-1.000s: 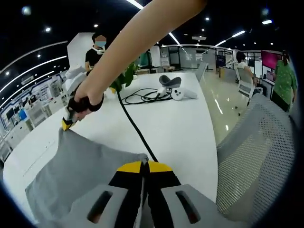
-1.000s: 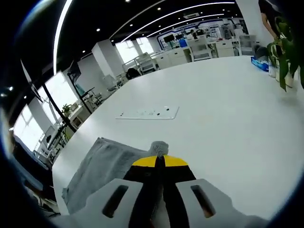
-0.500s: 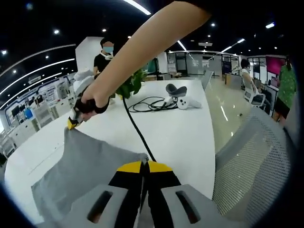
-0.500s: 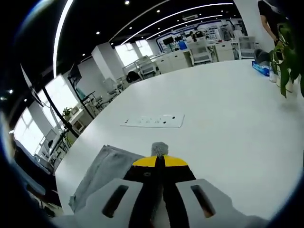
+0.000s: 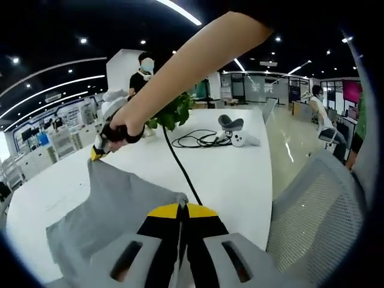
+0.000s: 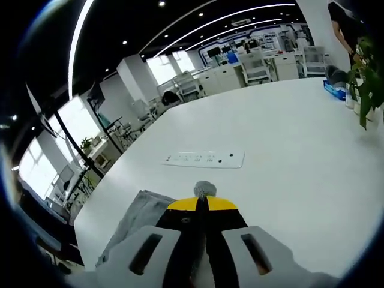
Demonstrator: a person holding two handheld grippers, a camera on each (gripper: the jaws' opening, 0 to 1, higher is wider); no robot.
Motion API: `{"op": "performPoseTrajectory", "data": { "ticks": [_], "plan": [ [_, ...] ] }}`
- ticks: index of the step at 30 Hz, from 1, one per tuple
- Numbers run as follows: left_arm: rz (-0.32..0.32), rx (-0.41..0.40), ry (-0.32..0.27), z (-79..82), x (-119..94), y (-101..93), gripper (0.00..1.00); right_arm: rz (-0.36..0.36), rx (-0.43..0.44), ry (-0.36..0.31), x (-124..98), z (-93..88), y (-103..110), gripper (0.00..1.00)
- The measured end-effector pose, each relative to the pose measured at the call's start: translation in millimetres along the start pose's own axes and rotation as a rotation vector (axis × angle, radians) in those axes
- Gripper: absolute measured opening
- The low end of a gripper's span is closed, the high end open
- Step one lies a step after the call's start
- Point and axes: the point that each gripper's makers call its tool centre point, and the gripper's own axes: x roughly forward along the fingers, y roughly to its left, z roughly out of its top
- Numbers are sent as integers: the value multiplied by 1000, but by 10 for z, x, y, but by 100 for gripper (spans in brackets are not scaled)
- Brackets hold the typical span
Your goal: Fold the towel on the table until its edges align and the towel forms a compact rectangular stack.
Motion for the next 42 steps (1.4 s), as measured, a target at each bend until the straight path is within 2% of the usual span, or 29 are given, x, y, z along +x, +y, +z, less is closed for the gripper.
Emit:
{"op": "performPoseTrajectory", "data": {
  "ticks": [9,26,42],
  "plan": [
    [48,-40,-39,60,-194,129,2,15,23,-14,26,83,191,0],
    [106,-131,-49,-57,-527,234,3,64,2,-13,191,162,660,0],
    [154,-179,-62,-79,-761,406,3,92,17,-20,295,231,927,0]
  ]
}}
